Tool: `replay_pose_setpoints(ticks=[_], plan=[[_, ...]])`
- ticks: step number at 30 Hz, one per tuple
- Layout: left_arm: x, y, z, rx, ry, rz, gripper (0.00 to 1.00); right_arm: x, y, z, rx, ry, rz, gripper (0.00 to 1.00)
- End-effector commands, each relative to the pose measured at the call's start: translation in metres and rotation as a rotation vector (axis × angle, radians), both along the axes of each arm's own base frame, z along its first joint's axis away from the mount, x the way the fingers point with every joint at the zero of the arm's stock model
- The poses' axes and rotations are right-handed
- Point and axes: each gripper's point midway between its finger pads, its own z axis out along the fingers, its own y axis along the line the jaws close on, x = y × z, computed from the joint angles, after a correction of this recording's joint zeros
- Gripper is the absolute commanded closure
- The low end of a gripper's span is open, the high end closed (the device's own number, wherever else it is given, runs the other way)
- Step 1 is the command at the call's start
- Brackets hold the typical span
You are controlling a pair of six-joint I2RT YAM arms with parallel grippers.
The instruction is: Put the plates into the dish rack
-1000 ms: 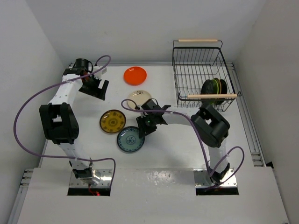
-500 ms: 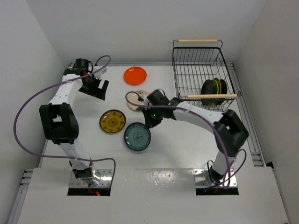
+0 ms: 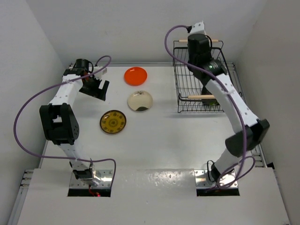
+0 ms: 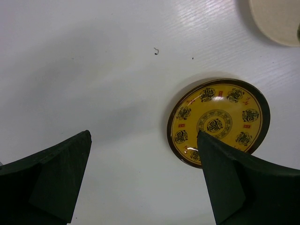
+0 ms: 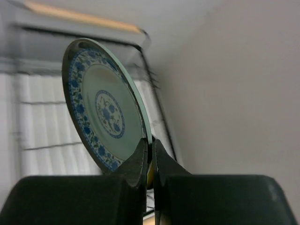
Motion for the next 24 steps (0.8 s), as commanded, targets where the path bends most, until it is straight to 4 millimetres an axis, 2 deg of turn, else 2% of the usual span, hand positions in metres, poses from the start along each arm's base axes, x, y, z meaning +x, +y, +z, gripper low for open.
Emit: replay_pose_setpoints(ticks=[1,2,5,6,7,9,14,21,24], plan=[[0.003,-0.001,0.013,-0.009,-0.04,0.004,0.0,0.011,-0.061,-0.039,-0.315,0.19,-0.27,1.0],[0.003,-0.001,0.017,-0.008,-0.049,0.004,0.0,0.017,-0.071,-0.052,-0.329,0.224,-0.292,1.0],[0.003,-0.001,0.017,-0.008,-0.049,0.004,0.0,0.025,-0.08,-0.084,-0.325,0.294,-0.298,1.0],[0.003,0.001,0.017,0.0,-0.048,0.008,0.0,0.03,-0.078,-0.105,-0.339,0.344,-0.291,1.0],[0.003,0.001,0.017,0.0,-0.048,0.008,0.0,0.031,-0.084,-0.111,-0.322,0.348,-0.31,1.0],[0.003,0.001,0.017,0.0,-0.048,0.008,0.0,0.032,-0.086,-0.142,-0.294,0.407,-0.313,1.0],[0.001,0.001,0.014,-0.001,-0.039,0.008,0.0,0.023,-0.091,-0.196,-0.285,0.526,-0.315,1.0],[0.001,0.003,0.014,0.007,-0.039,0.013,0.0,0.002,-0.092,-0.25,-0.242,0.64,-0.346,1.0],[-0.001,0.003,0.01,0.011,-0.029,0.005,0.0,-0.002,-0.083,-0.269,-0.16,0.669,-0.329,1.0]])
